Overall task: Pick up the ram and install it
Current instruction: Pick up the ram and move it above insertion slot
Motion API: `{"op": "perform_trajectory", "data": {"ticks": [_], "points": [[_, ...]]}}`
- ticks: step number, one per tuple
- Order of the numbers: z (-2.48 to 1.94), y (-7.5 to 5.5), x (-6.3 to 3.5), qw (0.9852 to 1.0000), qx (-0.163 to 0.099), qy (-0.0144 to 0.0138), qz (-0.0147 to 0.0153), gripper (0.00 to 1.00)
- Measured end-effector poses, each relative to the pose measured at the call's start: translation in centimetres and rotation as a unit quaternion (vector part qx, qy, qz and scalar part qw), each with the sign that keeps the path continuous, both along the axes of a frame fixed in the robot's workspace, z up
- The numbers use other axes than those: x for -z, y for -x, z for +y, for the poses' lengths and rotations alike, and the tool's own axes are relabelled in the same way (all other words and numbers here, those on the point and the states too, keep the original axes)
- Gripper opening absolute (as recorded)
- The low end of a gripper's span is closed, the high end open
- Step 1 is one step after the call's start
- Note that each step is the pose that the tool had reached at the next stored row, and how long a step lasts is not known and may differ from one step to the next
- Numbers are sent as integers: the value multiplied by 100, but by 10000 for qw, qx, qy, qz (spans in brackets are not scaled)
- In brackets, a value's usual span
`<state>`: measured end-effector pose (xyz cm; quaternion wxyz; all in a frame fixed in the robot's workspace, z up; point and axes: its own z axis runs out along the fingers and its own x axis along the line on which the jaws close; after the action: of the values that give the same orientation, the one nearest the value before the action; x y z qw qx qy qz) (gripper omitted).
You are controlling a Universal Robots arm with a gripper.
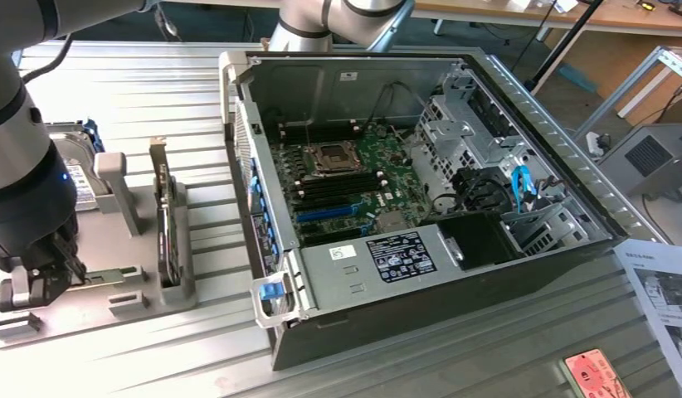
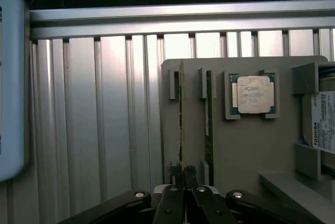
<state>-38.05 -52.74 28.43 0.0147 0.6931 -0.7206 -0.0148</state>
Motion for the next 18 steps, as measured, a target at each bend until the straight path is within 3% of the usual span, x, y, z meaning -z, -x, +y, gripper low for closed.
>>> {"op": "perform_trajectory", "data": {"ticks": [18], "points": [[0, 0, -210, 10000, 0, 0, 0, 12]]}}
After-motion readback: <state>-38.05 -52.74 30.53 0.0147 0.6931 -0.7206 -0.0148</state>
